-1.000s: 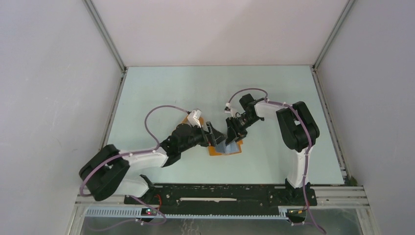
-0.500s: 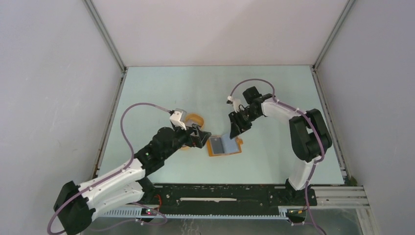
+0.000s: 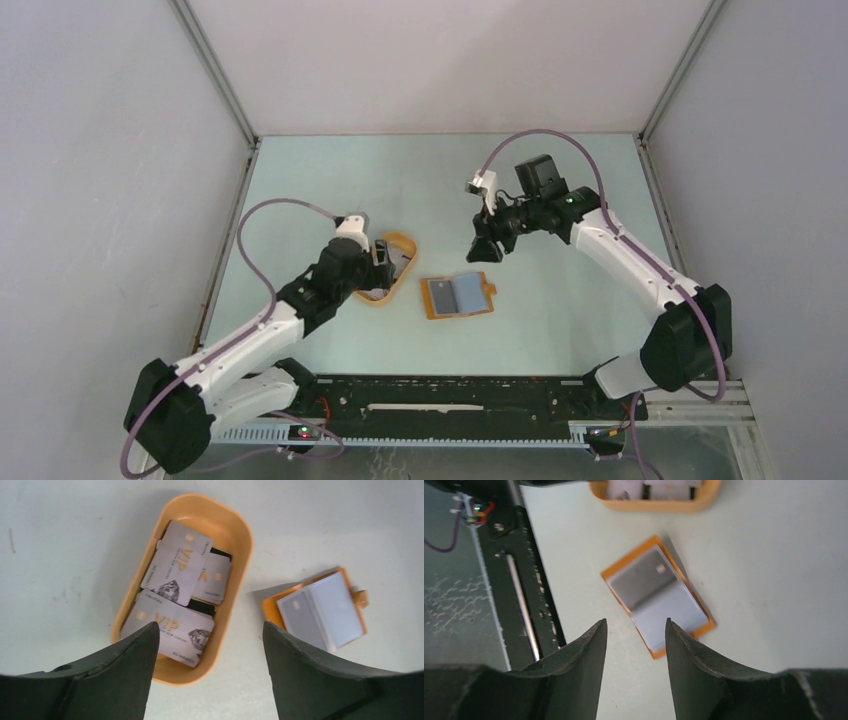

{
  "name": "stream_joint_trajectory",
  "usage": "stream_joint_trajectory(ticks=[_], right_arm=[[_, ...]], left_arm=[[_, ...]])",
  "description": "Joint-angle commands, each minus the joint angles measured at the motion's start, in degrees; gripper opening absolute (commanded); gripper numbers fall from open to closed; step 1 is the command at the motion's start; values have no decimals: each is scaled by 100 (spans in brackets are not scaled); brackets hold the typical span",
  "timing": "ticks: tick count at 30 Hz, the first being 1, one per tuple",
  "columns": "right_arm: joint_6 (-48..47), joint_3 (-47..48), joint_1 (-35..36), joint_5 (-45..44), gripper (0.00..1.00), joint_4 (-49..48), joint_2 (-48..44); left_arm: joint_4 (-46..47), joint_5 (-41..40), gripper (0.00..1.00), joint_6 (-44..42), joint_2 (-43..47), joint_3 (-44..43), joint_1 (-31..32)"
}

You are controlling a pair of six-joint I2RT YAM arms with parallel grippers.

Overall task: Put the credit cards into the card holder
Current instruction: Pick up the credit card from the storage box.

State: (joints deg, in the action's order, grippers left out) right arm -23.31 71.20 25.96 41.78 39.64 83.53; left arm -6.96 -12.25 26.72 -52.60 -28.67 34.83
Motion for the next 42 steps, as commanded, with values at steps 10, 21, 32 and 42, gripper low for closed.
stream_joint_trajectory(ticks=[10,21,32,42], right_arm=[[1083,3460,762,810,55,596,3000],[2159,5307,1806,-338,60,592,5005],[2525,5310,2147,-901,61,645,5551],[2638,5282,2260,-1244,54,870,5686]], left_arm=[[-645,-219,80,-174,44,-578,-710],[-163,80,69,1339,1828,1061,-1139],[671,375,61,1459,791,1333,-1267],[466,197,48,1308,571,1307,-1268]])
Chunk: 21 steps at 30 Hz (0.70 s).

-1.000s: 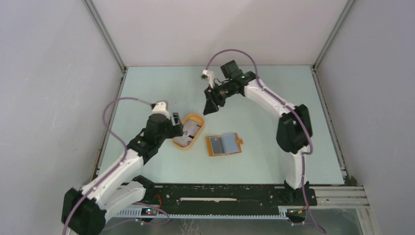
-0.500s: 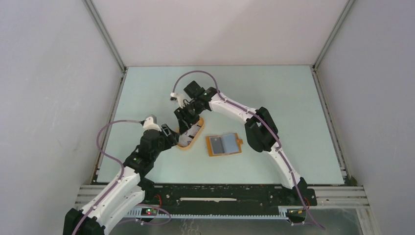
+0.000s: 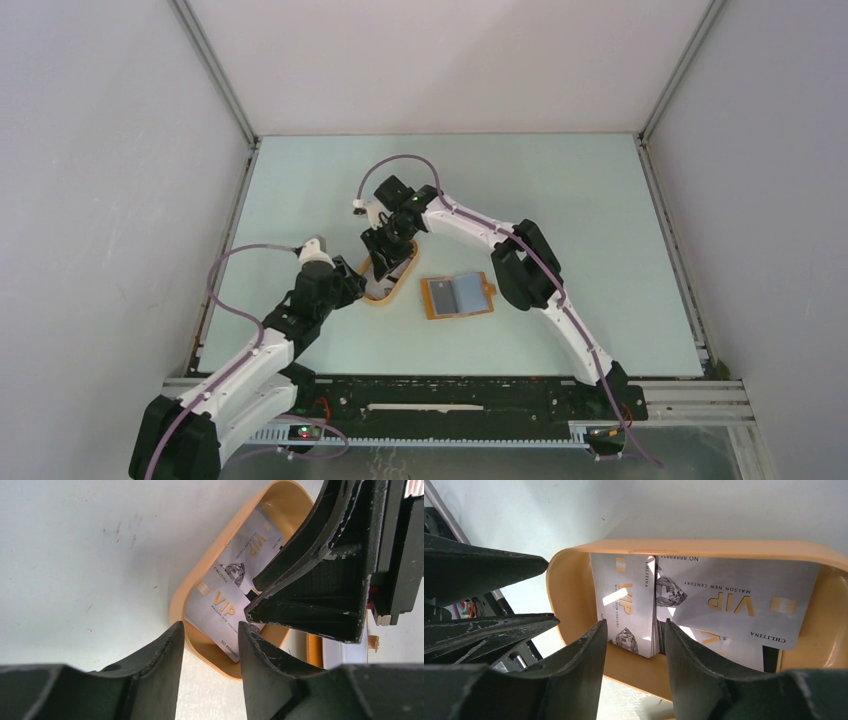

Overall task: Put the credit cards into the card holder
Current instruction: Pick up the credit card from the storage box.

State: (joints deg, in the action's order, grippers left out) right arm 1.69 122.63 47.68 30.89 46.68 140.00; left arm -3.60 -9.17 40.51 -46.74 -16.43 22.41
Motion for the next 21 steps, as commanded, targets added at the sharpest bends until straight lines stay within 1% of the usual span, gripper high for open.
stream_joint_trajectory(ticks=[1,8,11,21], right_arm=[[146,141,92,-188,54,188,56],[177,174,195,-247,53,386,170],[227,174,198,-125,53,404,222],[750,38,48,1264,51,-36,45]], left_arm=[[120,-109,48,-89,-45,80,-27],[127,-30,45,-149,-242,32,-27],[141,6,45,-150,-255,36,-27],[166,122,40,-127,-196,68,-27]])
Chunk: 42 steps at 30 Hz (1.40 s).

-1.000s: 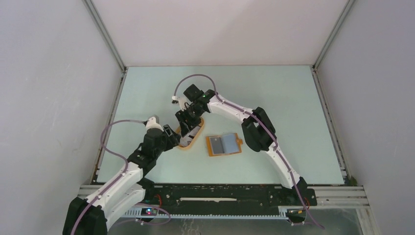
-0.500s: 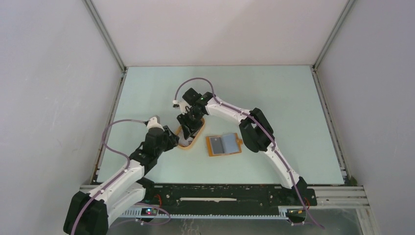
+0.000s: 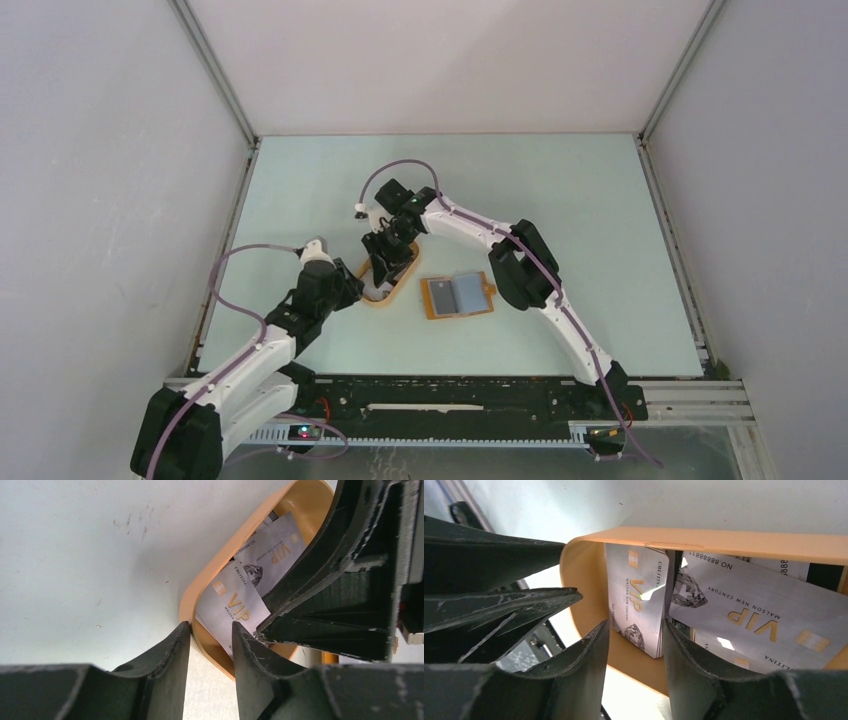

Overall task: Put the credit cards into the card holder
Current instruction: Pick up the credit card from the storage box.

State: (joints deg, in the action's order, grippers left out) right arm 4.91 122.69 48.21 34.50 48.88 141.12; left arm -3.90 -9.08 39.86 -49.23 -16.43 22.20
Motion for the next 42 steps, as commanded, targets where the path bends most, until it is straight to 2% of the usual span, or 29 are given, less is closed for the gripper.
stream_joint_trajectory(ticks=[1,11,15,20,23,28,34,42], right_arm=[[498,-7,-26,1016,51,-313,-86],[1046,-245,-162,1861,46,-778,-14],[1117,-244,-156,1954,36,-864,68],[1107,-219,-128,1945,38,-881,151],[986,-150,-80,1694,39,-764,166],[651,-15,-31,631,35,-463,103],[338,16,-134,301,2,-424,-123],[-51,75,-402,591,0,-390,-537]], left_arm=[[204,123,40,-57,54,69,-5],[231,195,40,11,159,73,-3],[267,226,40,35,238,106,-5],[349,313,40,48,166,113,0],[350,328,40,40,143,102,-5],[236,250,40,35,278,87,-5],[-8,188,42,15,611,27,-5],[-298,223,60,13,1438,2,-5]])
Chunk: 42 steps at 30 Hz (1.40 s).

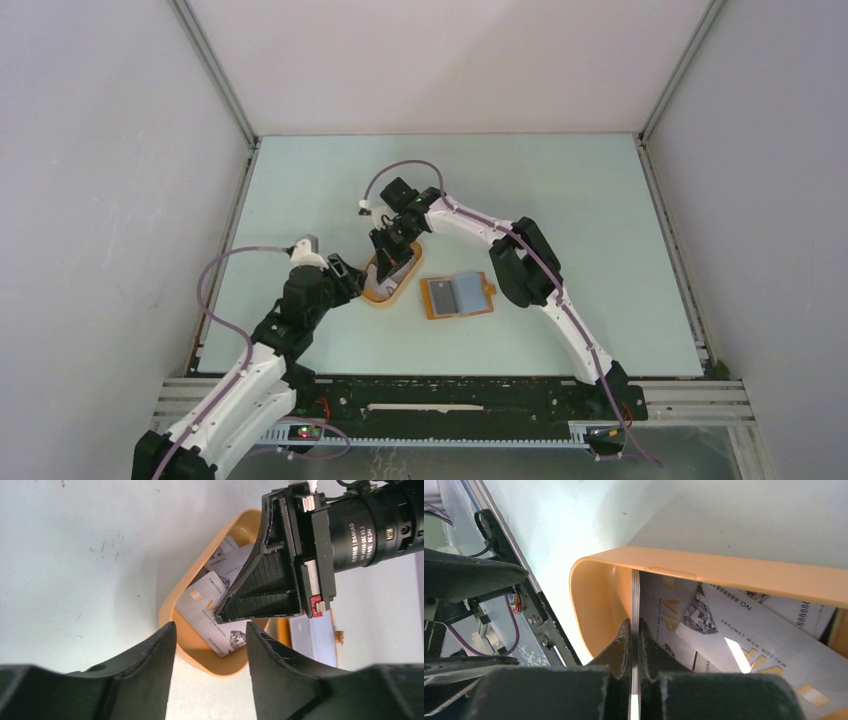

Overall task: Put the credit cards into the card holder
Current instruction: Pick up the credit card from the storage box, then place the credit card in the storage box.

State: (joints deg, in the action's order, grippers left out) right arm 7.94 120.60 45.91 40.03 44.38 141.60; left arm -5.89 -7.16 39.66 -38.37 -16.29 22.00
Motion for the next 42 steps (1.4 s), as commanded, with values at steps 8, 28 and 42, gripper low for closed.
stream_joint_trajectory(ticks=[8,28,42], right_arm=[[-785,345,-589,1062,0,211,-639],[275,-83,-1001,2815,0,-738,-173],[-227,118,-966,2134,1,-222,0]], left_arm=[[546,662,76,13,927,296,15],[3528,1435,75,1169,-997,736,-391],[4080,1528,70,1413,-1880,737,-573]])
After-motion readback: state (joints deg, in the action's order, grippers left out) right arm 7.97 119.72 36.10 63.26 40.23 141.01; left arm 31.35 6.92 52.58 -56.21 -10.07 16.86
